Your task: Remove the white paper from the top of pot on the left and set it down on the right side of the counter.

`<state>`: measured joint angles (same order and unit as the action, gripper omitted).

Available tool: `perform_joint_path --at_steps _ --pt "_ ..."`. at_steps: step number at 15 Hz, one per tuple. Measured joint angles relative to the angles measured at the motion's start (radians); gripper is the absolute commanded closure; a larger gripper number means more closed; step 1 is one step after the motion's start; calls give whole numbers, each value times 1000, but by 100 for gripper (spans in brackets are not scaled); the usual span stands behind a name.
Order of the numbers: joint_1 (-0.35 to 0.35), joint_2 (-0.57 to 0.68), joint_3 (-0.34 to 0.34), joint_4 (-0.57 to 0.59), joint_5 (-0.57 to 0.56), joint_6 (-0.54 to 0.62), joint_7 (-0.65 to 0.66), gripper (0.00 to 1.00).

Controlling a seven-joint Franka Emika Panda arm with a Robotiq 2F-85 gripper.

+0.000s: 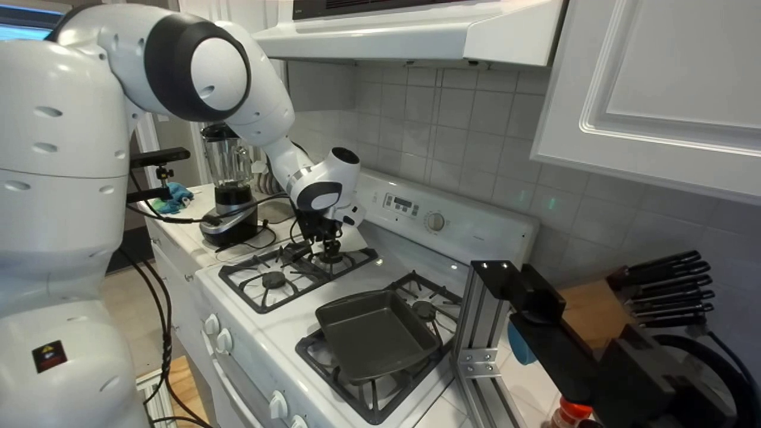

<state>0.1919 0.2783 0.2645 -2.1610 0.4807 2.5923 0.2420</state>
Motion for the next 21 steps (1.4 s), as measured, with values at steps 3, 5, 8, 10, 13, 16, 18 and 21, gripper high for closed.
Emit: perform_joint_path --at_steps 3,5,8,10,13,16,18,21 --pt "0 23 2 15 0 0 -10 76" --pt "0 34 3 24 0 1 -15 90" --pt "0 42 3 32 0 1 -19 100" --pt "-1 43 4 37 0 2 -23 100" --pt "-1 38 8 53 0 2 -25 100" --pt "-4 2 8 56 0 -19 -25 100" --pt "-10 -39 8 52 1 -68 -25 100" --pt "-25 -123 6 11 58 -132 -59 100"
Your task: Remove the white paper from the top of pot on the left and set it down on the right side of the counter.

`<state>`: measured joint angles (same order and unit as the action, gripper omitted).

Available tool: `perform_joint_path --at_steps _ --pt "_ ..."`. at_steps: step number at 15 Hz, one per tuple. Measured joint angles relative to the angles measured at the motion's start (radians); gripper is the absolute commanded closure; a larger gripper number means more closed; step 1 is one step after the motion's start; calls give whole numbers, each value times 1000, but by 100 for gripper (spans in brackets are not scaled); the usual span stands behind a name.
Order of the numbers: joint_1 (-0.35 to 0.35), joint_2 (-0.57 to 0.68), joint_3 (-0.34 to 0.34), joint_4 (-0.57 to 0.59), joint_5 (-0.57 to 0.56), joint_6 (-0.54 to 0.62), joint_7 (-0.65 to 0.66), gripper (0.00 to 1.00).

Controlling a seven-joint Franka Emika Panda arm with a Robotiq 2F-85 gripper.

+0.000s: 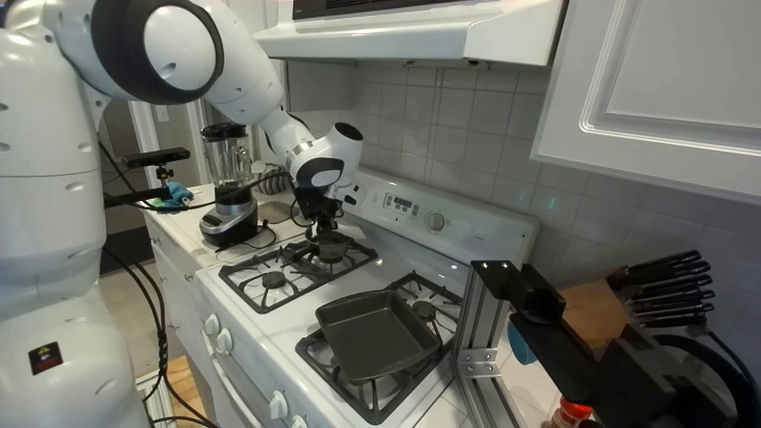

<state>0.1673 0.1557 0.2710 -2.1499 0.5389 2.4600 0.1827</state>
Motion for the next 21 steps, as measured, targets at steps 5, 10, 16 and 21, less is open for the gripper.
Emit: perform_joint_path --at_steps 5,10,16,21 --pt "-21 -156 -41 -155 164 -23 -103 100" --pt "-26 -329 -119 -327 207 -18 -139 100" --pt "-79 -514 -211 -462 198 24 -140 100" --pt "-137 -593 -308 -496 198 31 -197 100"
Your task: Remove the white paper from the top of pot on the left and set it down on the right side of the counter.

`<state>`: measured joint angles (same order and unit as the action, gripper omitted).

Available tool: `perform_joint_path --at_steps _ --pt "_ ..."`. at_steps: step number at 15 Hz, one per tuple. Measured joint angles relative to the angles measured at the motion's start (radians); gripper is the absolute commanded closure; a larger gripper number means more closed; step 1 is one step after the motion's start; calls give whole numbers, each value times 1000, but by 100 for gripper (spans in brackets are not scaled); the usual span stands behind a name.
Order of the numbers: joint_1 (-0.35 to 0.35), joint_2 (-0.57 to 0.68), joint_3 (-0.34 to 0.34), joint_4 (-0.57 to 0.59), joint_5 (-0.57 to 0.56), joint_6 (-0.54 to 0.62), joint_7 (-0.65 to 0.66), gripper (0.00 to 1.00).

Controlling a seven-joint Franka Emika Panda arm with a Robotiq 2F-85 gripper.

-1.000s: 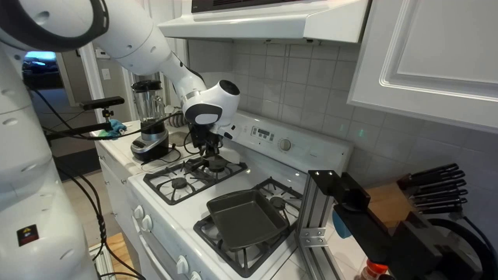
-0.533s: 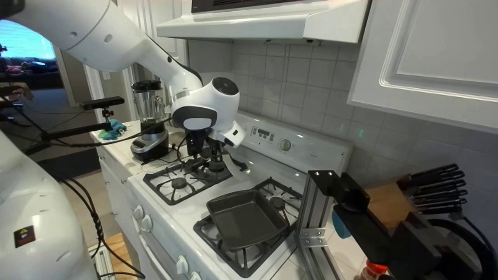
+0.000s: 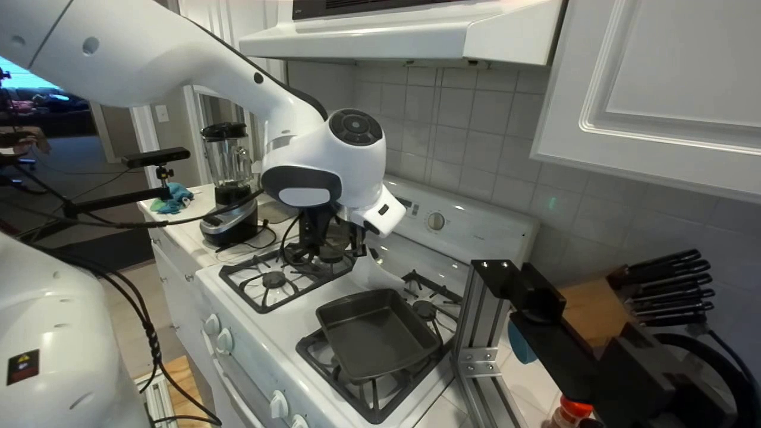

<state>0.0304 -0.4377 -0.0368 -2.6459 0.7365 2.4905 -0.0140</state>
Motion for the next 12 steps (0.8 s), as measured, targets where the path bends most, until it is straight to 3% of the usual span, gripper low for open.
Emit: perform_joint_path --at_steps 6,12 --pt "-119 -30 -71 -9 -117 12 -3 100" --pt "-304 -50 -90 -62 -369 8 176 100"
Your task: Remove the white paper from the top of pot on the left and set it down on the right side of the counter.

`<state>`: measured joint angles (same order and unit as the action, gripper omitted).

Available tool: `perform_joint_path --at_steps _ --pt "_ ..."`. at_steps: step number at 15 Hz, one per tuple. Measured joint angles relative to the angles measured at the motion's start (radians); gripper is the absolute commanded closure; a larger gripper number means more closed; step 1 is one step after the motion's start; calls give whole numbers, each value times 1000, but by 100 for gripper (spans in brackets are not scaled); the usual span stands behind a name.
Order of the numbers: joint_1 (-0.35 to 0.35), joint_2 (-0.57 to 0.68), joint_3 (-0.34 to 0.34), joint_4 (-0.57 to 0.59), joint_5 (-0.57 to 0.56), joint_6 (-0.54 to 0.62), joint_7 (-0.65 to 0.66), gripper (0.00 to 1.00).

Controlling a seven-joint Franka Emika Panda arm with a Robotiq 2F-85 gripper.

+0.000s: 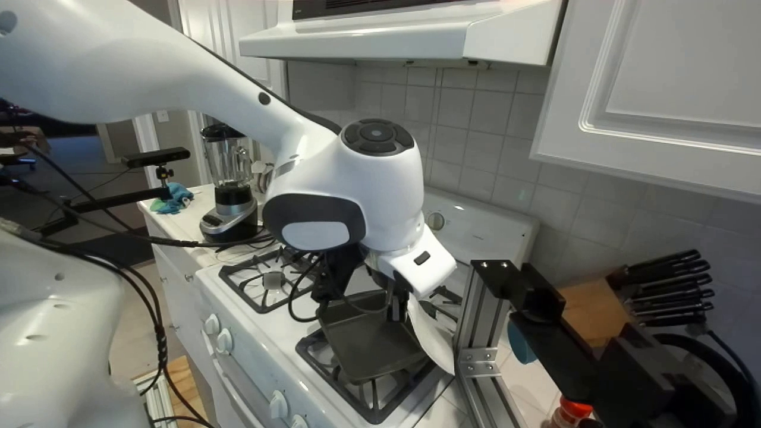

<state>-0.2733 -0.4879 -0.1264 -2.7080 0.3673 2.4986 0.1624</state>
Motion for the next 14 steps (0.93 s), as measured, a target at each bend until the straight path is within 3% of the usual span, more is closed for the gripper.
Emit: perform_joint_path --at_steps 7,14 --pt "-142 -72 19 -26 -126 74 218 100" --pt "-290 -111 126 -36 -207 238 447 100"
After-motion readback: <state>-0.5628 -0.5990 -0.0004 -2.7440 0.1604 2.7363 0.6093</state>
